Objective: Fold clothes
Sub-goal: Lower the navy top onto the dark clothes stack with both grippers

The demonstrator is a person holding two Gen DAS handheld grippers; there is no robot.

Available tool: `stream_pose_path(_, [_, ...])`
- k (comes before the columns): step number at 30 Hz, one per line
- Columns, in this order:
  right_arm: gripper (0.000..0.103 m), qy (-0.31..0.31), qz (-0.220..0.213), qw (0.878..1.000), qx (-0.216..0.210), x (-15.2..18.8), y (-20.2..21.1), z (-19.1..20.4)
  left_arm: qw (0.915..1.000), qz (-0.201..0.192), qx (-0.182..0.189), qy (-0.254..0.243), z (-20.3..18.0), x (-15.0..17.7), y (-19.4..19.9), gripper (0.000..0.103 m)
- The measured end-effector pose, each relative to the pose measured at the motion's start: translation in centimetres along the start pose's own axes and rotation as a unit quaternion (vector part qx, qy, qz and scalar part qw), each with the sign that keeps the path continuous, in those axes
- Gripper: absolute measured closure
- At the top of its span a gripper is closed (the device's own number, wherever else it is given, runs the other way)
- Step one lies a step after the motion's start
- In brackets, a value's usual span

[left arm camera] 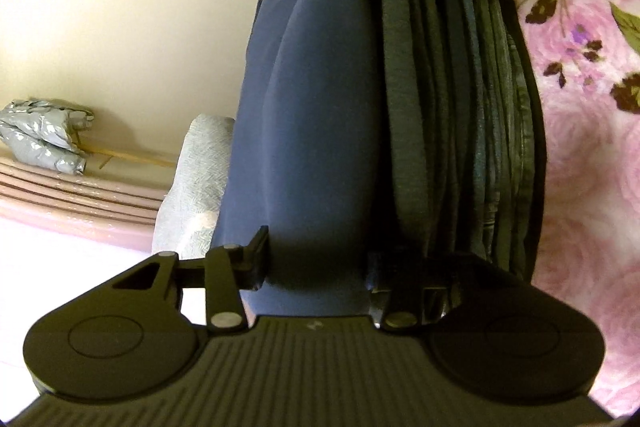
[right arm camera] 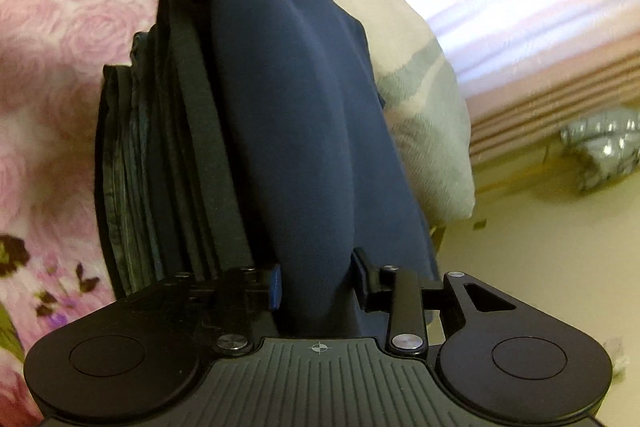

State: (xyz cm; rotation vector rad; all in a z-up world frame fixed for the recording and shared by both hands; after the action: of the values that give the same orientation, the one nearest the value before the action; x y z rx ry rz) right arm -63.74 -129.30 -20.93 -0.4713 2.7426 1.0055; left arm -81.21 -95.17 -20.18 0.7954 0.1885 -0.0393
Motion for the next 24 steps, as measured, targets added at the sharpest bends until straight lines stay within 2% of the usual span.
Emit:
stream_pose_path(5, [0.081, -0.004, -0.005, 1.0, 0.025, -1.9, 2.6, -1.1, 1.0, -0.001, 0.005, 0.007, -0.6, 0.3, -0.1, 0.066])
stream_pose_path(8, [0.081, 0.002, 0.007, 1.0, 0.015, -1.9, 2.7, 0.6, 1.0, 0.002, 0.003, 0.004, -1.1, 0.3, -0.3, 0.063])
stream_pose_path(11, [0.081, 0.051, 0.025, 0.998, 0.015, -0.9, 1.3, 3.5, 0.9998, 0.009, -0.007, -0.014, -2.0, 0.1, -0.5, 0.061])
stream_pose_path(13, [0.079, 0.054, 0.019, 0.998, 0.026, -0.7, 1.5, 3.6, 0.9999, 0.009, -0.007, -0.011, -2.3, 0.2, -0.3, 0.058])
stream_pose_path(15, [0.072, 0.04, 0.019, 0.999, 0.02, -0.5, 1.8, 3.3, 1.0, 0.009, 0.001, 0.003, -2.1, 0.7, 0.6, 0.057])
stream_pose_path(16, [0.071, 0.039, 0.022, 0.999, 0.019, -0.4, 1.9, 3.3, 0.9999, 0.008, 0.004, 0.01, -2.1, 0.9, 1.1, 0.057])
stream_pose_path(20, [0.071, 0.012, 0.034, 0.999, 0.005, 0.1, 2.7, 2.8, 0.9954, -0.007, 0.035, 0.089, -0.7, 1.4, 3.7, 0.056])
stream_pose_path(24, [0.071, -0.015, 0.043, 0.999, -0.013, 0.5, 4.5, 1.5, 0.9802, -0.024, 0.065, 0.186, 1.6, 2.0, 6.3, 0.056])
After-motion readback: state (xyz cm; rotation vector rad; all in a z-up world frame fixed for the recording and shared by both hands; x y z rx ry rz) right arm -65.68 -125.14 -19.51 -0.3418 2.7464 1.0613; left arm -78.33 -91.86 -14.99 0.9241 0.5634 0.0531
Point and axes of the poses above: each gripper's, at about its wrist camera, not at the fingertips, and y roughly against the way its jaws point, z to its left, x to its underside, the point moved 7 cm from there along -y, roughly the way its jaws point, and after that the axes turned 8 degrees about x, right-handed, at the moved point
